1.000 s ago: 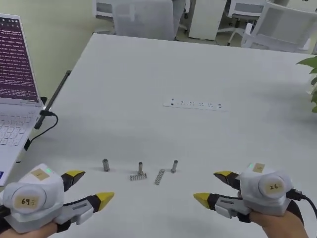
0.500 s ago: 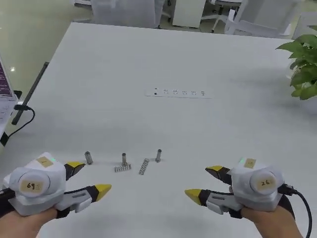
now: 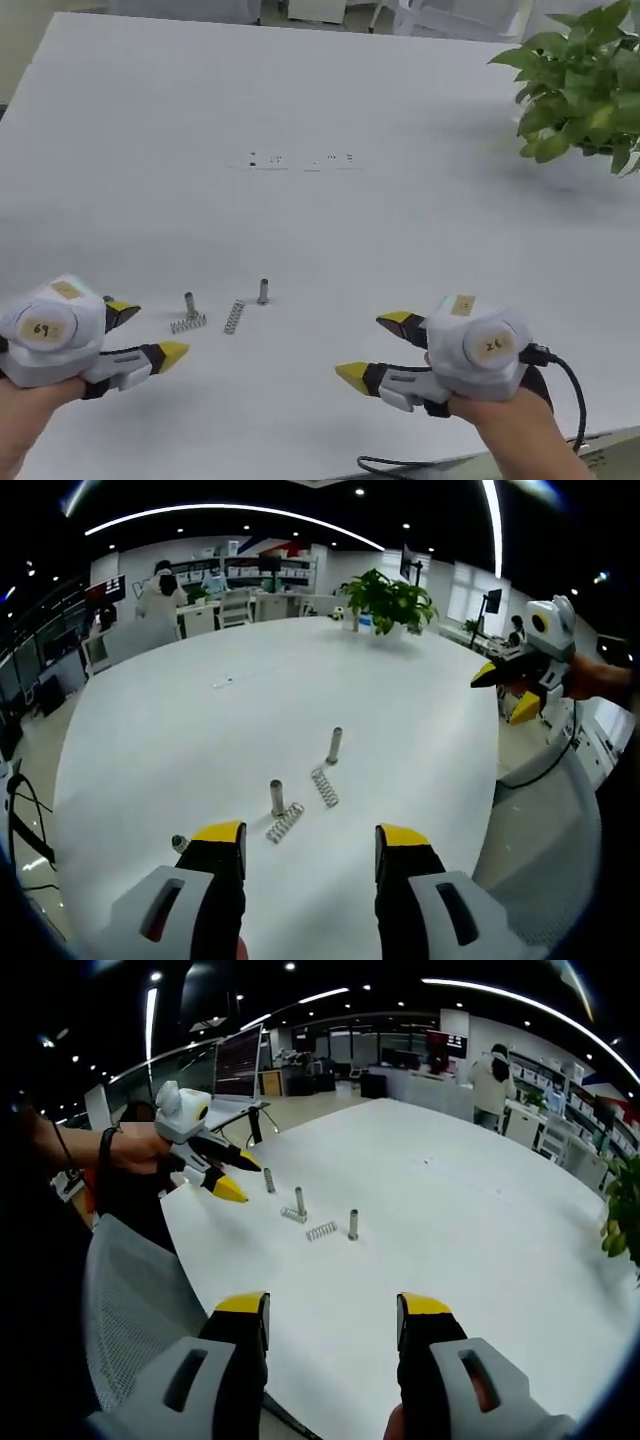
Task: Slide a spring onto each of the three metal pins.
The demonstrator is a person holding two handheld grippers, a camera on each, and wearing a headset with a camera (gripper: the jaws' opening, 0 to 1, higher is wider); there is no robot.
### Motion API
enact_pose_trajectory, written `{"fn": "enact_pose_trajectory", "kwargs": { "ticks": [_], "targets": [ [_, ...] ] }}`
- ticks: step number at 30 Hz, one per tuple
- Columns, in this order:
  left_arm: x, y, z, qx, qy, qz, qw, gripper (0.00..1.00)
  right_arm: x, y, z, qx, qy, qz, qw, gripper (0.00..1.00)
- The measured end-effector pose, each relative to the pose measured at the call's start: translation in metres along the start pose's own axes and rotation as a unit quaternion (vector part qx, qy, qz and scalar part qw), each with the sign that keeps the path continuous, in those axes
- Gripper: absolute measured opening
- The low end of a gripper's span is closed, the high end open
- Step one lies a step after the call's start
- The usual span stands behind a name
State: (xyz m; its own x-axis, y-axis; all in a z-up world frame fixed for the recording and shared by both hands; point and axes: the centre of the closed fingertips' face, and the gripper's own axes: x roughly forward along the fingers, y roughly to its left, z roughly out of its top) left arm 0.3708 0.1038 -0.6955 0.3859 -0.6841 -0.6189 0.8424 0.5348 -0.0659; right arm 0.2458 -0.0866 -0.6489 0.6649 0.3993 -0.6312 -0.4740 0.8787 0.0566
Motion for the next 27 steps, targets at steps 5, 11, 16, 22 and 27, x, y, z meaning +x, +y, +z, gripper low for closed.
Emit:
{"fn": "enact_pose_trajectory", "kwargs": {
  "ticks": [5,11,16,22,27],
  "targets": [
    [0.019,0.006,-0.010,-0.003,0.019,-0.007,0.9998,0.43,-0.004,0.004,-0.004,0.006,0.002,-0.001,1.0000,0.49],
    [0.038,0.007,-0.019,-0.008,0.037,-0.017,0.9991,0.41,-0.005,0.004,-0.008,0.017,0.005,-0.002,0.9998,0.49],
    [0.051,0.008,-0.023,-0.012,0.048,-0.024,0.9985,0.40,-0.005,0.000,-0.010,0.022,0.006,-0.004,0.9997,0.48],
    [0.061,0.009,-0.028,-0.014,0.059,-0.030,0.9977,0.38,-0.004,-0.004,-0.012,0.030,0.008,-0.006,0.9995,0.48],
    [0.068,0.012,-0.036,-0.009,0.073,-0.033,0.9968,0.36,-0.001,-0.002,-0.012,0.032,0.010,-0.001,0.9994,0.48]
  ]
}}
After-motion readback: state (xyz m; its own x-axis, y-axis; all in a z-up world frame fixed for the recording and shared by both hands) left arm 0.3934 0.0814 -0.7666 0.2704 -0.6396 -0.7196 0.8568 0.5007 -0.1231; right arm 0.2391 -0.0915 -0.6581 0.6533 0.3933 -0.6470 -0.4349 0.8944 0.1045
